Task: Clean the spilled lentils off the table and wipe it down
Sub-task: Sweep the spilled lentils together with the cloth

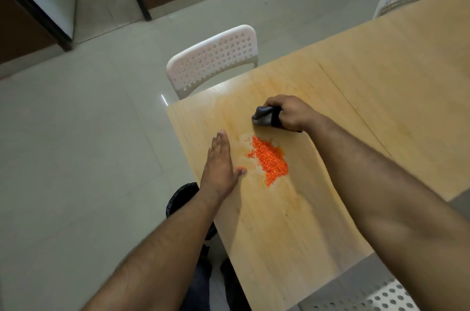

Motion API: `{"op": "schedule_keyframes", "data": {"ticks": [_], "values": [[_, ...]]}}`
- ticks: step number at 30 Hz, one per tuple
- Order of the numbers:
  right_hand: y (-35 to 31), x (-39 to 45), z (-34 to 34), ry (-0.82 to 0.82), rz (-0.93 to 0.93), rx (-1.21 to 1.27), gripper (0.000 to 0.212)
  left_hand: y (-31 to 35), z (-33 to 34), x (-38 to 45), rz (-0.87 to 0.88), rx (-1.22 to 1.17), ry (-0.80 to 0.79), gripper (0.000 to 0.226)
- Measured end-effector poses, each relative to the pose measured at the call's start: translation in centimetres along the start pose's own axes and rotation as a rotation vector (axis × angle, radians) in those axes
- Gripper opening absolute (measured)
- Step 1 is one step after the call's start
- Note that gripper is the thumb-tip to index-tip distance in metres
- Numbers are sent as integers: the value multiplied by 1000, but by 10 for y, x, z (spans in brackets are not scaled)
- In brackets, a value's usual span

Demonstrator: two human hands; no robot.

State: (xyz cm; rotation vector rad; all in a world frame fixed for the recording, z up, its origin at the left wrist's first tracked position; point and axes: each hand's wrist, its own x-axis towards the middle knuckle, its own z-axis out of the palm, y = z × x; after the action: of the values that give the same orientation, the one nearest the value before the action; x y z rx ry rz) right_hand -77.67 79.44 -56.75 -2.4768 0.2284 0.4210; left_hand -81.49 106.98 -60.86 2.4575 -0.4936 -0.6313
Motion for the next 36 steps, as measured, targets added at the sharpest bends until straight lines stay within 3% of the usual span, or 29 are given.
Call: {"op": "schedule_keyframes", "data": {"ticks": [5, 11, 15, 19, 23, 31, 33, 36], "values": [[-6, -17, 37, 3, 21, -10, 17, 3, 2, -4, 46, 18, -25, 110], [-32, -40, 56, -217, -86, 8, 45, 0, 1, -14, 55, 12, -56, 113], [-27, -36, 46, -35, -109, 116, 26, -19, -3, -27, 17, -23, -23, 131], [-34, -18, 48, 79, -42, 99, 29, -23, 0, -32, 4, -58, 17, 135], [-60, -12, 57, -23, -15, 23, 39, -24, 4, -35, -23, -137, 54, 138], [-89, -42, 75, -375, -253, -256, 42, -27, 6, -45, -62, -222, 47, 141], [-83, -50, 71, -358, -250, -194, 43, -27, 5, -47, -35, -199, 17, 136], [-58, -57, 53, -180, -195, -6, 41, -27, 4, -47, 40, -110, -34, 126]]}}
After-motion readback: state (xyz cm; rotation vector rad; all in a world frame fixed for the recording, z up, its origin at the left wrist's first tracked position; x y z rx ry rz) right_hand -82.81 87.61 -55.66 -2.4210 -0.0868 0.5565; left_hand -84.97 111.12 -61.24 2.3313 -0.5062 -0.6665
